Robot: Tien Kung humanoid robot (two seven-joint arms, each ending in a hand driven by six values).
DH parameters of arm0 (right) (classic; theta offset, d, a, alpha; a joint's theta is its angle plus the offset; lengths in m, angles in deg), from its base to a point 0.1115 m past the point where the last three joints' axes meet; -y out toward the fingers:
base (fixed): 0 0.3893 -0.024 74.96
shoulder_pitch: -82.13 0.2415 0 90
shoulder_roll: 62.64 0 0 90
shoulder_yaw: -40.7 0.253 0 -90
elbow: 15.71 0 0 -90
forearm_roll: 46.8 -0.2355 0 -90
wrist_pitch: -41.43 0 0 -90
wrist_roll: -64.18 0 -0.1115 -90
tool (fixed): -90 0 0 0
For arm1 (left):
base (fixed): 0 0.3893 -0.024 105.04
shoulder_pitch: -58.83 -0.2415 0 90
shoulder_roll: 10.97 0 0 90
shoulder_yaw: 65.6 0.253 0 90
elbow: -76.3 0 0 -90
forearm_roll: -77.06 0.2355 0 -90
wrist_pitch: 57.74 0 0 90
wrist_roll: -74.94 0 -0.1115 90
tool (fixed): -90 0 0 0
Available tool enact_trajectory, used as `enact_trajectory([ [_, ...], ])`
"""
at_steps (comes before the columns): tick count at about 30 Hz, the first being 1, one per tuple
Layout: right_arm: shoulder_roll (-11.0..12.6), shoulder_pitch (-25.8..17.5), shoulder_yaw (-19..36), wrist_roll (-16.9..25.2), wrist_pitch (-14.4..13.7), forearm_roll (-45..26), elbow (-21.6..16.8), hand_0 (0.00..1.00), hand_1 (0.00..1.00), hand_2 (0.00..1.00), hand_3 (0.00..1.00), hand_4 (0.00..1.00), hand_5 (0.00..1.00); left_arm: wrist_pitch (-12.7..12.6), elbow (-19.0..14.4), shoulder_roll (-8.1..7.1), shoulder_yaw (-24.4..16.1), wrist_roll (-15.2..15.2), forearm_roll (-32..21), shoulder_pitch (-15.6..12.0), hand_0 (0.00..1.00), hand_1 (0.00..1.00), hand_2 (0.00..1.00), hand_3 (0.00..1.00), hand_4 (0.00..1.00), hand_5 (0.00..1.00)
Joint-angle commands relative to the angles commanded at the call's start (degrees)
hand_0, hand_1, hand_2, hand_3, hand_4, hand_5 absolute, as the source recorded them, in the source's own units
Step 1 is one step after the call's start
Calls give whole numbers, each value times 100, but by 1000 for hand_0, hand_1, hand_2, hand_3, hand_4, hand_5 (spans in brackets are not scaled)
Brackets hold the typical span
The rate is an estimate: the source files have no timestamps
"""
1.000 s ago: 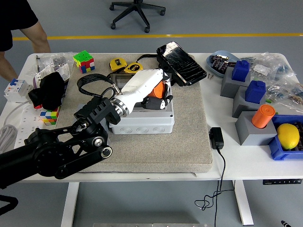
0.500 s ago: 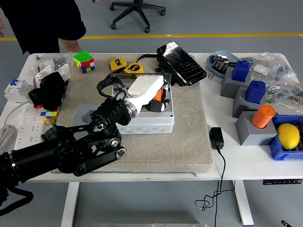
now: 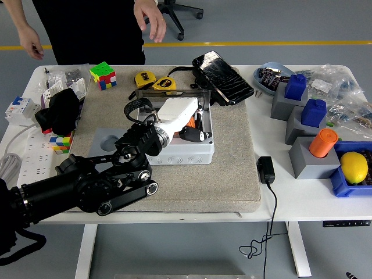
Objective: Fetch the battery,place it into the box,close the lid of the box
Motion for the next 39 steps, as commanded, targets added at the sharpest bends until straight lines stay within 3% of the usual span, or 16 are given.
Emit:
enact_trajectory([
  [5,-4,10,22,10,-8,15,-10,580,642,648,536,857,402,-7,13,15,-12,67,9,6,260,405,354,365,998,402],
  [6,-3,10,34,12,-11,27,-17,578,642,648,536,857,403,-3,19,16,-11,80,3,8,332,562,450,421,998,406],
  [18,-10,1,44,21,-11,40,-27,578,641,648,536,857,403,-12,-70,-7,-63,146,16,-9,350,580,483,455,998,424],
  [23,-19,11,84,23,-11,46,-29,578,641,648,536,857,403,-26,-368,-67,-165,186,-33,-49,350,580,483,455,998,424],
  [30,-35,0,120,20,-5,51,-27,576,642,648,535,857,403,-73,-1083,-297,-491,277,-79,-273,342,546,489,464,998,453],
  [34,-40,-9,142,25,-6,66,-30,576,642,648,535,857,403,-127,-1524,-503,-761,334,-32,-489,342,546,489,464,998,453],
  [36,-44,-11,159,28,-7,78,-32,577,641,647,535,856,403,-159,-1729,-647,-922,381,-36,-642,323,494,495,470,998,467],
  [39,-45,-16,180,32,-8,88,-33,577,641,647,535,856,403,-181,-1976,-876,-1137,415,-31,-870,323,494,495,470,998,467],
])
